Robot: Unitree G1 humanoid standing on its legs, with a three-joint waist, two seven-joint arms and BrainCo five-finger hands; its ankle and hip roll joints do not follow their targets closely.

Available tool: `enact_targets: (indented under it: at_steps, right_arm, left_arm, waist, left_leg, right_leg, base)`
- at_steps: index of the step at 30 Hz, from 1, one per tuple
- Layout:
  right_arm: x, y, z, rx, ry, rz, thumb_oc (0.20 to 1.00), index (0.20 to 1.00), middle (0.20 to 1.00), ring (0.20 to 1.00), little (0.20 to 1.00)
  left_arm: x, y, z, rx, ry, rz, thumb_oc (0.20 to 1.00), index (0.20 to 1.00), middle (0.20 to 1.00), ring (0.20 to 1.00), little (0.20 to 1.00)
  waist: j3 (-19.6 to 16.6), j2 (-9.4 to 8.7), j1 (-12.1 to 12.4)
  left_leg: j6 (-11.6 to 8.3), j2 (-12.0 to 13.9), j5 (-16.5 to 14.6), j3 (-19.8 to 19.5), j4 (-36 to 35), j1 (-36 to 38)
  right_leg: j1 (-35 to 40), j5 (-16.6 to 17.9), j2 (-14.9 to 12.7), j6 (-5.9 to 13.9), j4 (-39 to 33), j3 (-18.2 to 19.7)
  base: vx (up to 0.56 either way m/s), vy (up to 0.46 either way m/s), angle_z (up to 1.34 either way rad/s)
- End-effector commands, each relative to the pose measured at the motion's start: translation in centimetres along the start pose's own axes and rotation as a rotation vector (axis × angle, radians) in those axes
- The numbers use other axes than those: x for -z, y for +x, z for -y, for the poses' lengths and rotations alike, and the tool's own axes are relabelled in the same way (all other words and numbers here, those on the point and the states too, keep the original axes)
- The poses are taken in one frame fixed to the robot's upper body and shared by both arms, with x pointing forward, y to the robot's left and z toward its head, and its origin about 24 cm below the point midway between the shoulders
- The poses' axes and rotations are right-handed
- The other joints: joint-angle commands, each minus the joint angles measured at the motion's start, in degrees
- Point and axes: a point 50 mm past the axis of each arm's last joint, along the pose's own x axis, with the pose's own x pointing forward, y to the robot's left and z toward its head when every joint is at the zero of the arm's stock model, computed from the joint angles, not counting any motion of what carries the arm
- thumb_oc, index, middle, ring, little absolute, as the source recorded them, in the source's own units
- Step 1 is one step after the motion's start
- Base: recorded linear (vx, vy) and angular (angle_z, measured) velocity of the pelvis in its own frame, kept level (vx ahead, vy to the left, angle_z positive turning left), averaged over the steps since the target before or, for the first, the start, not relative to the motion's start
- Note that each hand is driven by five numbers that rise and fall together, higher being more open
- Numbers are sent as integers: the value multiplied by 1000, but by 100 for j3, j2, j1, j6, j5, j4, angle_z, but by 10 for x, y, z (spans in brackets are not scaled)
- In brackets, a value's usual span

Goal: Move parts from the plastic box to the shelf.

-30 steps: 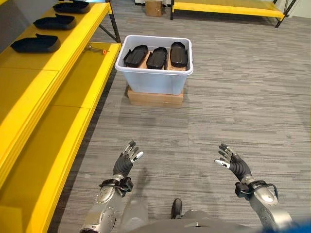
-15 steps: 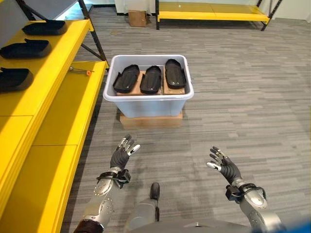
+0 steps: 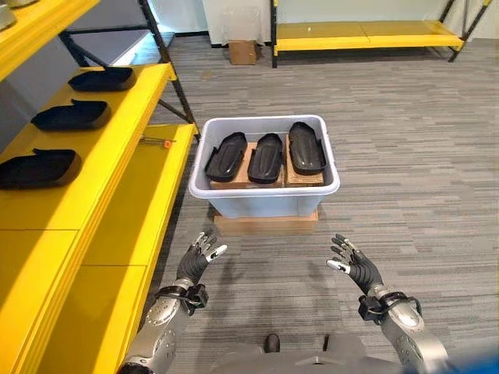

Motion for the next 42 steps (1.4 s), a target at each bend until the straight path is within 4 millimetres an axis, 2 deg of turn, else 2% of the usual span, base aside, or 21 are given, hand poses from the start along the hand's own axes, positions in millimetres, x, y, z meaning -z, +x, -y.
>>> enact_targets:
  at_steps: [1, 2, 3, 5, 12, 16, 20, 22, 23, 25, 26, 27, 28, 29, 30, 32, 33, 34, 35, 38, 42]
  right_arm:
    - [-22, 6, 2, -14, -32, 101, 1000, 1000, 1000, 1000, 1000]
    - [-23, 5, 1, -22, -36, 102, 1000, 1000, 1000, 1000, 1000]
    - [-22, 5, 1, -25, -32, 97, 1000, 1000, 1000, 1000, 1000]
    - [-22, 3, 3, -20, -31, 99, 1000, 1000, 1000, 1000, 1000]
    - [-22, -5, 13, 17, -33, 96, 1000, 1000, 1000, 1000, 1000]
    - [-23, -6, 17, 31, -29, 100, 1000, 1000, 1000, 1000, 1000]
    - [-27, -6, 20, 31, -40, 111, 1000, 1000, 1000, 1000, 1000]
    - [-28, -6, 21, 23, -56, 110, 1000, 1000, 1000, 1000, 1000]
    - [-29, -6, 21, 25, -67, 110, 1000, 1000, 1000, 1000, 1000]
    - [-29, -6, 21, 25, -62, 113, 1000, 1000, 1000, 1000, 1000]
    - [-30, -6, 21, 31, -61, 117, 1000, 1000, 1000, 1000, 1000]
    - [-32, -7, 23, 45, -65, 127, 1000, 1000, 1000, 1000, 1000]
    - [-32, -7, 24, 45, -66, 127, 1000, 1000, 1000, 1000, 1000]
    - [-32, -7, 25, 50, -66, 128, 1000, 1000, 1000, 1000, 1000]
    - [-33, -8, 26, 57, -64, 133, 1000, 1000, 1000, 1000, 1000]
    - [-32, -8, 26, 57, -66, 130, 1000, 1000, 1000, 1000, 1000]
    - [-29, -11, 28, 67, -62, 121, 1000, 1000, 1000, 1000, 1000]
    - [-29, -11, 28, 67, -62, 121, 1000, 1000, 1000, 1000, 1000]
    - [-29, -13, 29, 69, -64, 122, 1000, 1000, 1000, 1000, 1000]
    - [-30, -13, 27, 71, -64, 132, 1000, 1000, 1000, 1000, 1000]
    - [-49, -13, 26, 62, -96, 212, 1000, 1000, 1000, 1000, 1000]
  left_arm:
    - [-23, -3, -2, 16, 8, 119, 1000, 1000, 1000, 1000, 1000]
    - [-23, -4, -3, 14, 7, 120, 1000, 1000, 1000, 1000, 1000]
    - [-20, -4, -2, 14, 6, 112, 1000, 1000, 1000, 1000, 1000]
    - [-17, -6, -2, 17, 5, 101, 1000, 1000, 1000, 1000, 1000]
    - [-10, -7, 0, 18, -20, 78, 1000, 1000, 1000, 1000, 1000]
    - [-10, -4, 3, 27, -35, 79, 1000, 1000, 1000, 1000, 1000]
    - [-10, -2, 8, 36, -60, 86, 1000, 1000, 1000, 1000, 1000]
    - [-9, -3, 8, 33, -65, 83, 1000, 1000, 1000, 1000, 1000]
    - [-9, -4, 7, 29, -73, 85, 1000, 1000, 1000, 1000, 1000]
    - [-8, -5, 7, 28, -81, 81, 1000, 1000, 1000, 1000, 1000]
    - [-8, -5, 8, 27, -81, 83, 1000, 1000, 1000, 1000, 1000]
    - [-8, -5, 9, 22, -78, 80, 1000, 1000, 1000, 1000, 1000]
    - [-8, -5, 9, 22, -78, 80, 1000, 1000, 1000, 1000, 1000]
    - [-9, -4, 10, 28, -77, 85, 1000, 1000, 1000, 1000, 1000]
    - [-10, -2, 11, 40, -76, 88, 1000, 1000, 1000, 1000, 1000]
    - [-9, -2, 12, 50, -71, 85, 1000, 1000, 1000, 1000, 1000]
    - [-11, -3, 13, 74, -61, 88, 1000, 1000, 1000, 1000, 1000]
    - [-11, -3, 13, 74, -61, 88, 1000, 1000, 1000, 1000, 1000]
    - [-14, -5, 10, 77, -44, 94, 1000, 1000, 1000, 1000, 1000]
    - [-19, -5, 7, 79, -19, 106, 1000, 1000, 1000, 1000, 1000]
    - [-36, -3, 5, 88, 3, 172, 1000, 1000, 1000, 1000, 1000]
  waist:
    - [-91, -184, 70]
    - [-66, -205, 58]
    - [-119, -280, 56]
    - [-232, -319, 101]
    - [-288, -353, 70]
    - [-257, -390, 29]
    - [32, -457, 86]
    - [121, -459, 128]
    - [135, -462, 116]
    - [103, -484, 124]
    - [67, -453, 149]
    - [46, -340, 140]
    - [48, -334, 145]
    - [49, -267, 111]
    - [29, -135, 22]
    - [-52, -52, 39]
    - [-80, -59, 27]
    - [-78, -68, 30]
    - [-59, -119, 13]
    - [-33, -204, 19]
    - [31, -362, -17]
  left_leg:
    - [-295, 94, 167, 142, 89, -258]
    - [-317, 112, 165, 104, 93, -216]
    - [-372, 130, 175, 119, 32, -184]
    - [-432, 201, 199, 168, -78, -150]
    - [-614, 429, 72, 154, 186, -155]
    - [-798, 571, 38, 150, 532, -289]
    - [-1072, 614, 484, -12, 2193, -991]
    - [-1112, 516, 673, -207, 2610, -1214]
    - [-1141, 758, 892, -254, 2432, -1339]
    - [-1144, 1204, 942, -197, 1925, -1173]
    - [-1157, 1483, 1054, -301, 1246, -1065]
    - [-1233, 1934, 1373, -455, 436, -989]
    - [-1242, 1949, 1397, -446, 387, -959]
    - [-1315, 2162, 1585, -372, 80, -940]
    - [-1398, 2350, 1589, -25, -143, -849]
    - [-1453, 2338, 1508, 50, -371, -733]
    - [-1419, 2093, 1232, 180, -94, -751]
    - [-1413, 2081, 1219, 183, -74, -756]
    - [-1402, 1962, 1062, 359, 68, -780]
    - [-1356, 1787, 852, 518, 249, -838]
    - [-1272, 1582, 632, 637, 504, -1095]
  right_leg:
    - [986, 1280, -199, 427, -1563, 66]
    - [999, 1337, -178, 460, -1601, 171]
    - [1253, 1218, -52, 434, -1997, 322]
    - [1478, 1173, 18, 385, -2281, 313]
    - [1713, 955, 256, 199, -2322, 310]
    - [1829, 835, 378, 84, -2389, 291]
    - [2037, 765, 499, -139, -2496, 272]
    - [2053, 744, 523, -191, -2483, 283]
    - [2040, 734, 508, -182, -2492, 282]
    - [2052, 664, 474, -147, -2476, 324]
    - [2048, 603, 476, -90, -2443, 352]
    - [2001, 448, 463, 9, -2287, 405]
    - [1999, 438, 472, 2, -2272, 409]
    - [1981, 362, 461, 27, -2202, 443]
    - [1902, 271, 326, 108, -2008, 416]
    - [1911, 258, 271, 162, -1991, 443]
    - [2026, 396, -31, 322, -2053, 424]
    - [2032, 398, -42, 329, -2059, 427]
    - [2088, 497, -230, 427, -2113, 439]
    - [2099, 657, -497, 575, -2223, 465]
    - [1967, 836, -745, 722, -2326, 526]
  base:
    - [101, -127, 8]
    - [87, -148, 16]
    - [92, -158, 10]
    - [76, -143, 19]
    - [24, -151, -14]
    - [-20, -144, 5]
    - [-78, -165, 22]
    - [-11, -45, 16]
    - [45, 14, 0]
    - [112, 82, -2]
    - [187, 226, -13]
    - [142, 190, -20]
    - [103, 206, -21]
    - [66, 251, -17]
    - [98, 317, -15]
    - [162, 347, -17]
    - [184, 326, -5]
    - [223, 382, 5]
    - [107, 216, 18]
    - [99, 229, 3]
    - [62, 155, -11]
